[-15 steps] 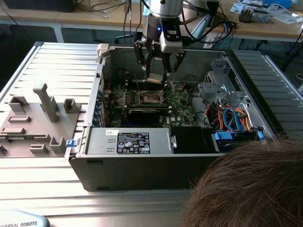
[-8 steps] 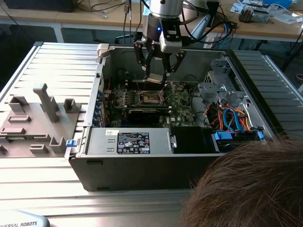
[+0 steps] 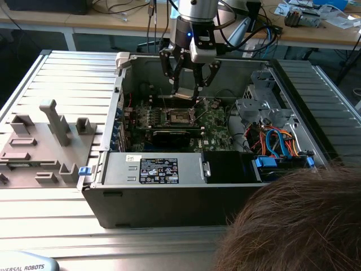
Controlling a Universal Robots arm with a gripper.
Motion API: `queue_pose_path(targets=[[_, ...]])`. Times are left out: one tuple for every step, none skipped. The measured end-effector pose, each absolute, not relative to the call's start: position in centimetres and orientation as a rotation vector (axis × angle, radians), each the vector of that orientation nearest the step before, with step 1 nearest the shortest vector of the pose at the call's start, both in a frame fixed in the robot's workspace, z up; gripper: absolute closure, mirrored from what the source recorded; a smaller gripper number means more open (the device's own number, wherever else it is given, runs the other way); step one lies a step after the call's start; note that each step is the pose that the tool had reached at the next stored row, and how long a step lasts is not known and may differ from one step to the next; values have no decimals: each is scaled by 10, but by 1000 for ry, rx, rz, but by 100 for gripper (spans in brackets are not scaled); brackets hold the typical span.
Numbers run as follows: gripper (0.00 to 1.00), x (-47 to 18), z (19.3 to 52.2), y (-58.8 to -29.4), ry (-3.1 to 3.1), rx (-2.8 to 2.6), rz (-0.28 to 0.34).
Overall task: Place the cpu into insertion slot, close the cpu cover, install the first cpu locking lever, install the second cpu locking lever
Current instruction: 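Place the cpu into insertion slot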
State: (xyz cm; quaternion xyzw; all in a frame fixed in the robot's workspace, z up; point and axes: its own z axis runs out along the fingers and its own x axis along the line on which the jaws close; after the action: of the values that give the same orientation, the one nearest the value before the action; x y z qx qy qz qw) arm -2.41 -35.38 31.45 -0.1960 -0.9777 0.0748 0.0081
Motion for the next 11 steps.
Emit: queue_pose_path(targets=[[45, -24, 314, -354, -3056, -614, 234], [45, -24, 314, -354, -3055, -615, 234], [45, -24, 314, -354, -3055, -616, 234], [45, -24, 314, -354, -3055, -618, 235], [45, -24, 314, -354, -3054, -620, 235], [45, -24, 314, -354, -3053, -623, 235], [45, -24, 314, -354, -3053, -625, 236], [45, -24, 314, -354, -3053, -626, 236], [45, -24, 314, -354, -3052, -627, 236], [45, -24, 314, -354, -3052, -629, 236], [45, -24, 314, -354, -3052, -629, 236]])
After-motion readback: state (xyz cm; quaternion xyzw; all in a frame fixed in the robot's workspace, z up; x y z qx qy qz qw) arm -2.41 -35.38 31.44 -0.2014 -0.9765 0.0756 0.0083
